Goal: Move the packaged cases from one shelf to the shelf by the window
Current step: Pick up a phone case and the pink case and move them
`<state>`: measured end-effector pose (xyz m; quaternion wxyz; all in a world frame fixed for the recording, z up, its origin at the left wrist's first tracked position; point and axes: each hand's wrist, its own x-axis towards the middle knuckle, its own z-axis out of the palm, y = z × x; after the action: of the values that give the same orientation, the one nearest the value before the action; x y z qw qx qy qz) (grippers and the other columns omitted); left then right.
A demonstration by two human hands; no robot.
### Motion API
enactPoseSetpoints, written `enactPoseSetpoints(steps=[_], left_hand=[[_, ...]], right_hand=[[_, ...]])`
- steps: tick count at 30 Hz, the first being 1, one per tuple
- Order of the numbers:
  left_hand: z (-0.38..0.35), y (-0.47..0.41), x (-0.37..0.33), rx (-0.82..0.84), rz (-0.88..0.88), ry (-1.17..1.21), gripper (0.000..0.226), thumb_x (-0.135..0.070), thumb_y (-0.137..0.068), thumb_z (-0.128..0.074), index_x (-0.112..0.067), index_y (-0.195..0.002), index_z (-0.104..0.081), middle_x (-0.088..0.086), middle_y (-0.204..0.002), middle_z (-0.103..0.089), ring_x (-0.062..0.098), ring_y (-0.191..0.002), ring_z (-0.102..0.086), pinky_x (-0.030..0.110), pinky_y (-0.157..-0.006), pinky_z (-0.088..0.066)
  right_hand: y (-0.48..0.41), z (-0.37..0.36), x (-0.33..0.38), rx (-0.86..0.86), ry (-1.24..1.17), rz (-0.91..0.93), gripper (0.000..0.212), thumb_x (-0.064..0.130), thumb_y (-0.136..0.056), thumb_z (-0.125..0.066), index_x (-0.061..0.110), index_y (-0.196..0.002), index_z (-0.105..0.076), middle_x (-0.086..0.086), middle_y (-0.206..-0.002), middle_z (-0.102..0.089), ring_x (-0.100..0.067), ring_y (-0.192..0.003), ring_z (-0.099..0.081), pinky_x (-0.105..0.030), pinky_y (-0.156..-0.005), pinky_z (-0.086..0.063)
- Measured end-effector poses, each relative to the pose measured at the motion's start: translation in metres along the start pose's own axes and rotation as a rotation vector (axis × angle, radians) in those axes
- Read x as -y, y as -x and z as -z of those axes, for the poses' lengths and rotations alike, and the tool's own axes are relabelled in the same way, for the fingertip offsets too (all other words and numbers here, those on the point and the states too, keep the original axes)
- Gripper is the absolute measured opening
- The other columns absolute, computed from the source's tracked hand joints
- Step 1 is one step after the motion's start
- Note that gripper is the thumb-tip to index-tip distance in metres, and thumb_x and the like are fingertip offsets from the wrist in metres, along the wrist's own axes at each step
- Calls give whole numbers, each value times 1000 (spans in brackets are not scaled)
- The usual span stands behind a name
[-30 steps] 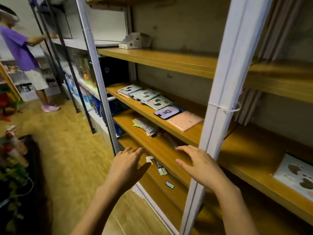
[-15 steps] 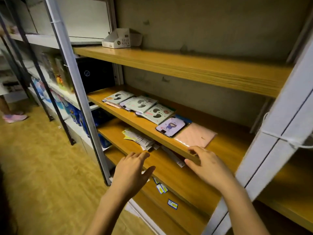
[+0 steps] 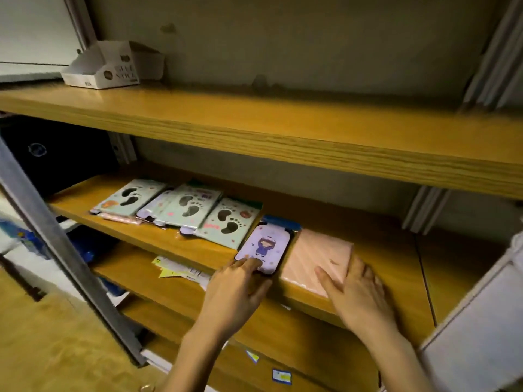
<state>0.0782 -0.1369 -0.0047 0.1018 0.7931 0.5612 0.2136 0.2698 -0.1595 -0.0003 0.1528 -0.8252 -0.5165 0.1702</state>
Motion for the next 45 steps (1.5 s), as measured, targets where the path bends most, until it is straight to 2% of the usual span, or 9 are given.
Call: enactPoseSetpoints(steps=[7,11,18,24,28,33,36,38,45], left_hand=[[11,-42,27,63,-147,89,36,-44,-87,-50,-30,-120,-50,-7,-119,-59,12,-108,-52,21,-76,-38],[20,-56,43,97,-243,121,36,-44,-87,-50,-32,-121,-49,-9,-120,-59,10,-108,-51,22,-80,-41],[20,-59,62,124,-274,184,38,-44,-86,-52,-32,-122,-49,-7,-118,-60,12,-108,-53,26,-85,-46],[14,-63,74,118,-232,194,34,-45,-86,-52,-30,-117,-50,-7,-107,-61,13,-101,-53,27,-81,-48],[10,-68,75,126,-189,222,30,-43,-86,-53,-25,-110,-51,-5,-99,-61,14,-98,-55,30,-80,-51],[-6,-79,64,260,-92,116,67,-64,-78,-49,-15,-124,-41,5,-116,-59,23,-117,-48,32,-90,-49],[-15,-85,51,314,-45,-12,97,-72,-73,-45,-11,-142,-14,13,-143,-39,29,-136,-27,38,-106,-36],[-16,-88,44,326,-48,-93,106,-73,-71,-47,-8,-144,-5,16,-148,-28,31,-137,-22,38,-110,-28],[-12,-111,44,443,8,-43,114,-61,-48,-77,-7,-131,-20,16,-133,-38,33,-126,-35,41,-104,-35]], right_hand=[[-5,-21,44,-46,148,-232,113,82,-69,-35,10,-147,4,-14,-152,-17,-35,-134,-23,-42,-104,-33],[-11,-29,67,-23,220,-331,120,80,-67,-45,7,-146,8,-17,-152,-14,-38,-137,-18,-45,-107,-31],[-25,-25,73,-25,45,-520,136,69,-54,-71,3,-146,5,-22,-152,-13,-40,-138,-17,-43,-111,-24],[-34,-24,78,17,-28,-561,116,64,-55,-74,7,-142,-22,-15,-147,-30,-33,-134,-31,-40,-107,-33],[-21,-26,65,-112,-297,-520,84,43,-71,-74,7,-134,-32,-13,-130,-49,-29,-118,-50,-34,-87,-46],[7,-17,42,-238,-495,-356,47,28,-87,-60,5,-121,-38,-6,-94,-60,-16,-75,-60,-27,-56,-51],[18,-12,39,-315,-527,-322,44,27,-88,-57,5,-121,-38,-4,-92,-57,-13,-69,-58,-23,-50,-45],[23,-13,37,-349,-514,-313,45,27,-88,-58,5,-122,-39,-6,-97,-57,-13,-70,-57,-22,-51,-45],[44,-20,36,-412,-525,-273,44,26,-88,-58,5,-121,-41,-5,-101,-55,-15,-76,-58,-19,-53,-44]])
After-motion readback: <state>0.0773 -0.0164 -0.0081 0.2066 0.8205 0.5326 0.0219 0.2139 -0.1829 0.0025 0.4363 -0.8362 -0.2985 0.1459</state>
